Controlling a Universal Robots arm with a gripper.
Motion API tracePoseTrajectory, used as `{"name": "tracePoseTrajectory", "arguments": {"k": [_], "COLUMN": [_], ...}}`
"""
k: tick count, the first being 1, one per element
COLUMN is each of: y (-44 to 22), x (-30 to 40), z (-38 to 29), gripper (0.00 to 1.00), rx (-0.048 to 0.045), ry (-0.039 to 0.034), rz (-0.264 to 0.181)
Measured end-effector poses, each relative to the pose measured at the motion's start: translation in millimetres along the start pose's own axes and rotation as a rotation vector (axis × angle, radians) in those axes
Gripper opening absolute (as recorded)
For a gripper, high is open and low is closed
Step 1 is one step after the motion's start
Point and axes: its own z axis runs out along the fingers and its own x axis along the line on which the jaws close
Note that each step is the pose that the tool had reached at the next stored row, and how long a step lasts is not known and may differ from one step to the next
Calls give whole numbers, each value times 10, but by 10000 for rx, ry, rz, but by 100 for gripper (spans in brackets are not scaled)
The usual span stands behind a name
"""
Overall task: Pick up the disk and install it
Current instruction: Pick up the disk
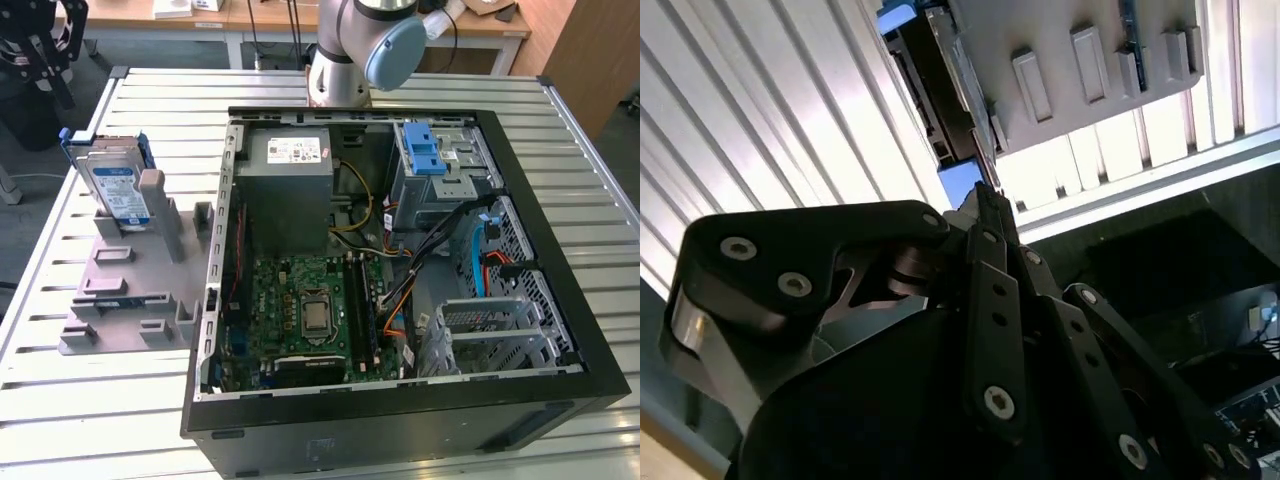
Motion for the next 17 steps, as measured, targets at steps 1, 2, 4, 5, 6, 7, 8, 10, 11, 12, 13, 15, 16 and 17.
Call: {"name": "tracePoseTrajectory", "arguments": {"k": [1, 2, 4, 5, 6, 7, 8, 10, 11, 12, 13, 15, 16, 17], "y": [-1, 0, 1, 1, 1, 2, 2, 1, 1, 1, 1, 1, 1, 1], "x": [0, 0, 1, 1, 1, 1, 1, 1, 1, 1, 1, 1, 1, 1], "z": [0, 0, 0, 1, 2, 3, 3, 4, 5, 6, 6, 7, 7, 8], "gripper": [11, 11, 11, 11, 11, 11, 11, 11, 11, 11, 11, 11, 11, 11], "rx": [7, 17, 21, 19, 16, 11, 7, -1, -5, -9, -14, -22, -27, -30], "ry": [13, 31, 49, 53, 55, 58, 61, 66, 69, 71, 74, 80, 83, 85], "rz": [-163, -315, -631, -819, -997, -1177, -1356, -1716, -1897, -2077, -2272, -2632, -2812, -2991]}}
